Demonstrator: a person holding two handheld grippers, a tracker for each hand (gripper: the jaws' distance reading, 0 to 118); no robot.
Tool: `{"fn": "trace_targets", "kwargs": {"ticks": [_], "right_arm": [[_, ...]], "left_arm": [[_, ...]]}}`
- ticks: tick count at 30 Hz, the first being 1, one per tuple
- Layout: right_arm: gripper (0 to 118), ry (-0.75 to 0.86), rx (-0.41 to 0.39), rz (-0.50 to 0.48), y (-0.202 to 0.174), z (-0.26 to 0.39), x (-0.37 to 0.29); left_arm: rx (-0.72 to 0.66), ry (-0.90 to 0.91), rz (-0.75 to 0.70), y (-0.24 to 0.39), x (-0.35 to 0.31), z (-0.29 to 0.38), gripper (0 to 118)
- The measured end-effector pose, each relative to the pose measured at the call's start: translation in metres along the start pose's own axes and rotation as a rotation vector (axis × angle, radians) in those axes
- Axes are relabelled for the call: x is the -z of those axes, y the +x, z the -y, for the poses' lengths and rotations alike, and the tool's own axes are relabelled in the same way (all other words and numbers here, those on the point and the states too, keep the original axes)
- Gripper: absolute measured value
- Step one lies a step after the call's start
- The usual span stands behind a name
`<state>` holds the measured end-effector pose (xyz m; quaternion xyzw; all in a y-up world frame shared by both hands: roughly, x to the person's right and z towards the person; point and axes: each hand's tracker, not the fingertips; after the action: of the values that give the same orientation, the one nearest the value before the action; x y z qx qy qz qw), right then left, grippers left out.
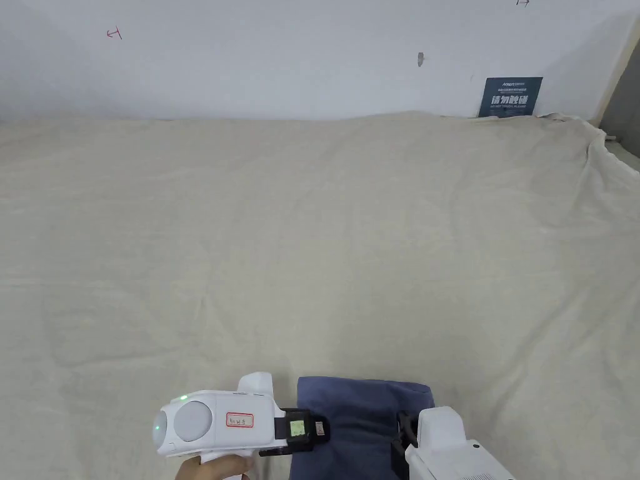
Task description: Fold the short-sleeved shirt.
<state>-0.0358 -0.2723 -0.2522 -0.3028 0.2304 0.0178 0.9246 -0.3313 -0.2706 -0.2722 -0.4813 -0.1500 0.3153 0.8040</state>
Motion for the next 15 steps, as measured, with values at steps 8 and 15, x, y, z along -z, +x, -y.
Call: {"fn": "trace_targets", "kwargs": {"ticks": [8,15], "right_arm": [[0,0.231,-0.061,0.016,-0.001,-0.081,-0.053],[0,0.375,-0.088,0.04,-0.013,-0.149,-0.097]], "left_arm": [[0.073,0.033,-0.05,-0.012,-0.044,-0.038,19],[0.094,0.112,-0.196,-0.051,-0.126,-0.078,19]]}}
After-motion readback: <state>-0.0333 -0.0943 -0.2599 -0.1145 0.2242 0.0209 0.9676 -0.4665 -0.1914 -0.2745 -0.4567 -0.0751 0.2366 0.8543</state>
